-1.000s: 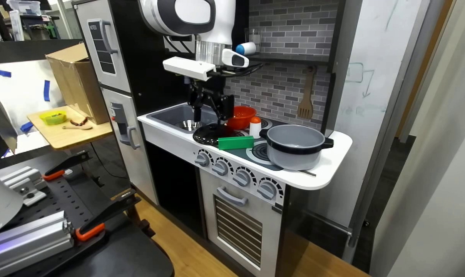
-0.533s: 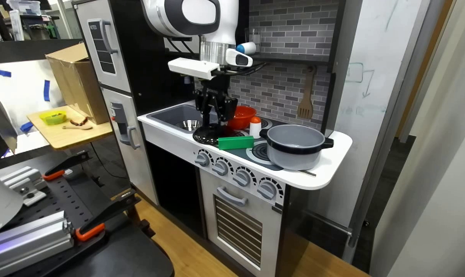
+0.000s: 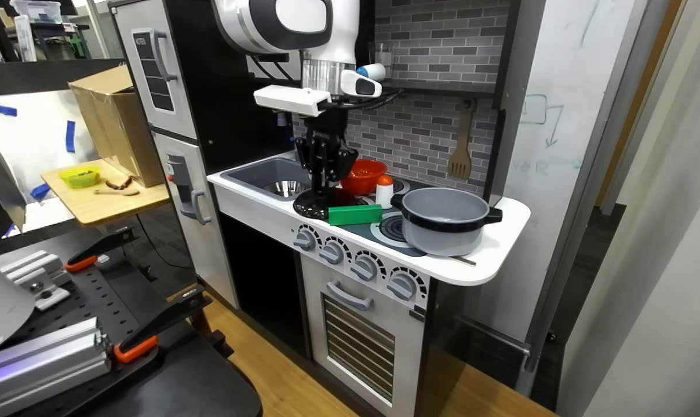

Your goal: Put the lid on the pot

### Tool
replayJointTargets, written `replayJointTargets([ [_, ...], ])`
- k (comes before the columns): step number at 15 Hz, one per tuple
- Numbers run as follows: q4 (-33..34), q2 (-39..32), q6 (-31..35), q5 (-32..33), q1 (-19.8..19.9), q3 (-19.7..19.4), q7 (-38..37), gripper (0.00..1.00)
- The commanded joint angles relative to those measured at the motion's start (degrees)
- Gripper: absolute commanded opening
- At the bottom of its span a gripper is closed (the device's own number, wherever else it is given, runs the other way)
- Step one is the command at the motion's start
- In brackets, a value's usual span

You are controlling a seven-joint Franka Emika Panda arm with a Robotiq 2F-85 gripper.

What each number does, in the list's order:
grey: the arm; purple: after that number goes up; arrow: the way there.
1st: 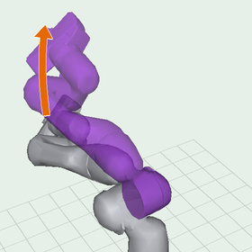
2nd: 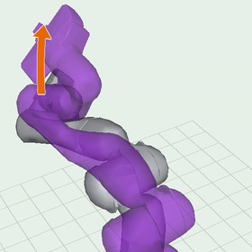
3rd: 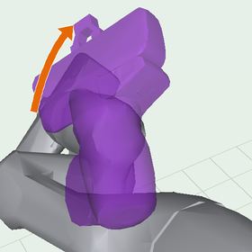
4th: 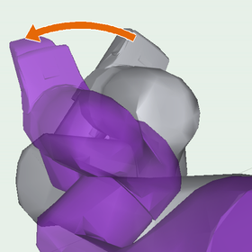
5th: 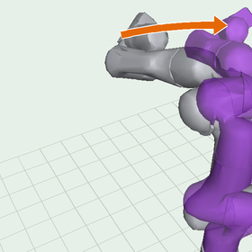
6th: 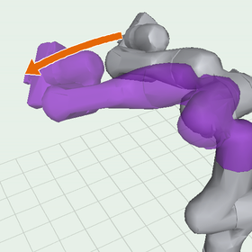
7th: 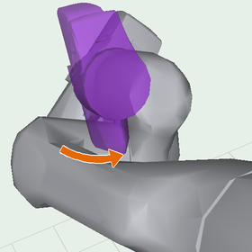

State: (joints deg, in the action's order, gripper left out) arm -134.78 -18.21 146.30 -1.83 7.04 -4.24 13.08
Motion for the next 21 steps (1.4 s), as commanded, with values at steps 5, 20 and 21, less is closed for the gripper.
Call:
replayJointTargets([
  [5,-3.6,8.6,-4.4,-1.0,0.4,2.6,3.5,0.08],
  [20,-8.8,27.6,-17.9,3.8,-0.6,-1.8,1.2,0.08],
  [21,-7.9,27.1,-17.5,3.9,0.0,-2.7,0.4,0.08],
])
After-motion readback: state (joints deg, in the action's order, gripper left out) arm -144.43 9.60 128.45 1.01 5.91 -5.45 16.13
